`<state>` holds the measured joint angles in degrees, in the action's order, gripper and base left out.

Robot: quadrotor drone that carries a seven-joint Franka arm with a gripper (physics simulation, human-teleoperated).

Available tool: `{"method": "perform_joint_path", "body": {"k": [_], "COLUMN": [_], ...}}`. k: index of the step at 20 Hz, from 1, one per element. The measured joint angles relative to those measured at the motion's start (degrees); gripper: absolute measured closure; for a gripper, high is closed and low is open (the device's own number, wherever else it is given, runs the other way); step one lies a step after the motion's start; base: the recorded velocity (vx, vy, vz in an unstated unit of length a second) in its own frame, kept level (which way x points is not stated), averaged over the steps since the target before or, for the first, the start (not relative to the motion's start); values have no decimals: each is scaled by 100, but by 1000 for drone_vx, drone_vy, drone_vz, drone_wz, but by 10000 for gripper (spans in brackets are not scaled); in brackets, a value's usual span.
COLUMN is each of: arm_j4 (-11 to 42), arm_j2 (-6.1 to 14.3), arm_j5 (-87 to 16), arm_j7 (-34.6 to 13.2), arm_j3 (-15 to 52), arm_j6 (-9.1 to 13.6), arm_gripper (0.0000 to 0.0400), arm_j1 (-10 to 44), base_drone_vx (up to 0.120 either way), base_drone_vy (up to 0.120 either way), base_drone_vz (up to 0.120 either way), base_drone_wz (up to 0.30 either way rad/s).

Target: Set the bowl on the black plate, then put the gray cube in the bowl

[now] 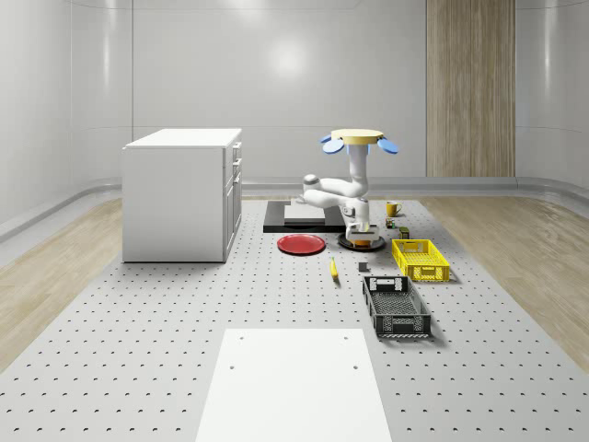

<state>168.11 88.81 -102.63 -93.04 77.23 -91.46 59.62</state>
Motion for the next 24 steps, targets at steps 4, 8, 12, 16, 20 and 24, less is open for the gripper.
{"method": "perform_joint_path", "body": {"k": [4,8,12,16,20,24], "arm_j4": [0,-1,-1,-1,-14,-72], "arm_j2": [7,13,19,24,36,59], "arm_j5": [3,5,8,10,-57,-336], "arm_j7": [-1,-2,-3,-4,-5,-6], "arm_j3": [1,3,4,5,-66,-358], "arm_j6": [-6,-12,-18,-23,-51,-149], "arm_gripper": [0,0,0,0,0,0], "arm_j1": [2,3,5,6,16,57], "base_drone_vx": [120,120,120,120,30,0], "base_drone_vy": [0,0,-30,-20,0,0], "base_drone_vz": [0,-20,-60,0,0,0], "base_drone_wz": [0,0,0,0,0,0]}}
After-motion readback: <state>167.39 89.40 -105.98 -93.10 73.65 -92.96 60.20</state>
